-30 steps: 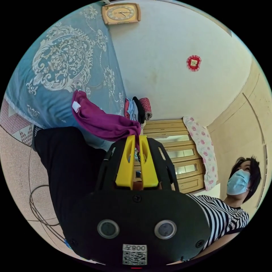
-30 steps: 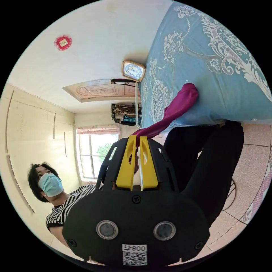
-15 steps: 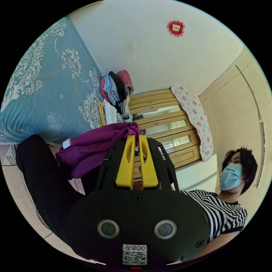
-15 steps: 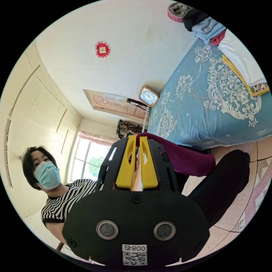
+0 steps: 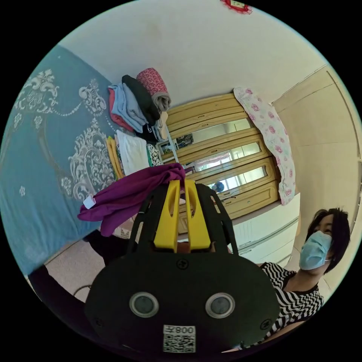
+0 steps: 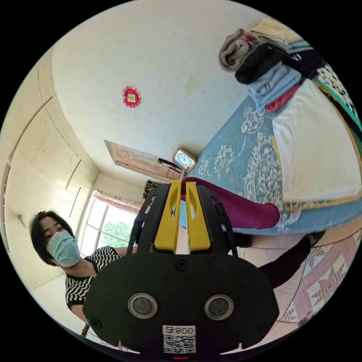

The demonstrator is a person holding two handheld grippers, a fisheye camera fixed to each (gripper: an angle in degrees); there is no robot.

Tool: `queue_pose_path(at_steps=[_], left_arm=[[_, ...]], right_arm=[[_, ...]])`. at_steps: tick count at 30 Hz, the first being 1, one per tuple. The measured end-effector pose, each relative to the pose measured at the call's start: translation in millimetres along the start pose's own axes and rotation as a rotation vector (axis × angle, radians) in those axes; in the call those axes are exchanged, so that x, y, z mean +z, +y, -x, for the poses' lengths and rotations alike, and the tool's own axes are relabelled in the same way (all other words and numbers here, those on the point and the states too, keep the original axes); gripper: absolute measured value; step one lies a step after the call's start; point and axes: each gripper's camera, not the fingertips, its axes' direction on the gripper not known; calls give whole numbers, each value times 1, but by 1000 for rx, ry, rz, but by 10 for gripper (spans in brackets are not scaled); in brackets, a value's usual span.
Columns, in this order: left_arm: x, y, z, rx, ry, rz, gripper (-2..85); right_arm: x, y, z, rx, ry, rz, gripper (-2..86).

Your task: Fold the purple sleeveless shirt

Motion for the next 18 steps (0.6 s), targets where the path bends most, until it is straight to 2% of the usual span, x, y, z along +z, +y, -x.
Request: queue_pose_path(at_steps=[5,10,15,18], left_arm=[[97,-115,-18,232,-3,-52,24],[190,-169,1,368,-44,-34,23],[299,-174,103,295,-117,126,20],[364,-156,195,118,-178,265,17]], right_arm=[[-91,-131,35,-156,-4,-85,18],[-170,-191,33,-229,95,-104,18],[-239,-197,-60,-62,179,-88,18],[-269,-174,-149,180,217,-46,18]])
